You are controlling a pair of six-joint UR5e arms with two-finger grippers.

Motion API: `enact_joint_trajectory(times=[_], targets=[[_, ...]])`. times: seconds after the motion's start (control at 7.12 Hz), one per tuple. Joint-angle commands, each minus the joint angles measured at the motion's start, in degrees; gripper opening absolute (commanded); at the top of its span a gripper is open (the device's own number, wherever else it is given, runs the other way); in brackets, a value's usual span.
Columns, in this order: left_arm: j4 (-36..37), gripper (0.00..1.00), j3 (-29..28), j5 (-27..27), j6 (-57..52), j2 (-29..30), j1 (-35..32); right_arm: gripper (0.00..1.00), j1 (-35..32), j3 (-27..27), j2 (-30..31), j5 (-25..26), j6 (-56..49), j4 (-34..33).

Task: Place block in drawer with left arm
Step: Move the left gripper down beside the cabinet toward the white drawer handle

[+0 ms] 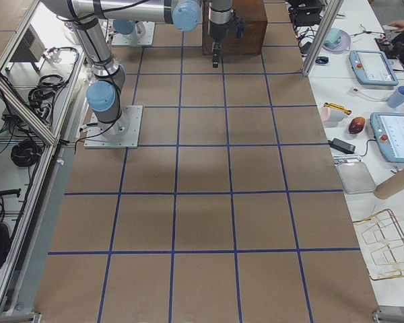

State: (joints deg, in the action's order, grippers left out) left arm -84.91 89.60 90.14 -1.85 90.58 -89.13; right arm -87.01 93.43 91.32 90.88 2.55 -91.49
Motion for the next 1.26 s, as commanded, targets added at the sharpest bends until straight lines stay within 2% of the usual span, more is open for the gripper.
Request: enact_joint_trajectory(times=[0.0,0.7,0.98,1.12], targets=[[1.5,1.0,-2.31,-0.14,-2.78,3.7,2.71,1.0,0.0,0.0,0.0,0.0,0.0,0.0],[4.21,1.0,-4.26,-0.84,-21.41,10.12,17.29,1.0,0.0,0.0,0.0,0.0,0.0,0.0],[4.49,1.0,-4.18,-4.68,-24.85,12.76,21.69,1.0,0.0,0.0,0.0,0.0,0.0,0.0],[4.49,1.0,-4.18,-4.97,-28.18,13.99,23.28,1.0,0.0,0.0,0.0,0.0,0.0,0.0]])
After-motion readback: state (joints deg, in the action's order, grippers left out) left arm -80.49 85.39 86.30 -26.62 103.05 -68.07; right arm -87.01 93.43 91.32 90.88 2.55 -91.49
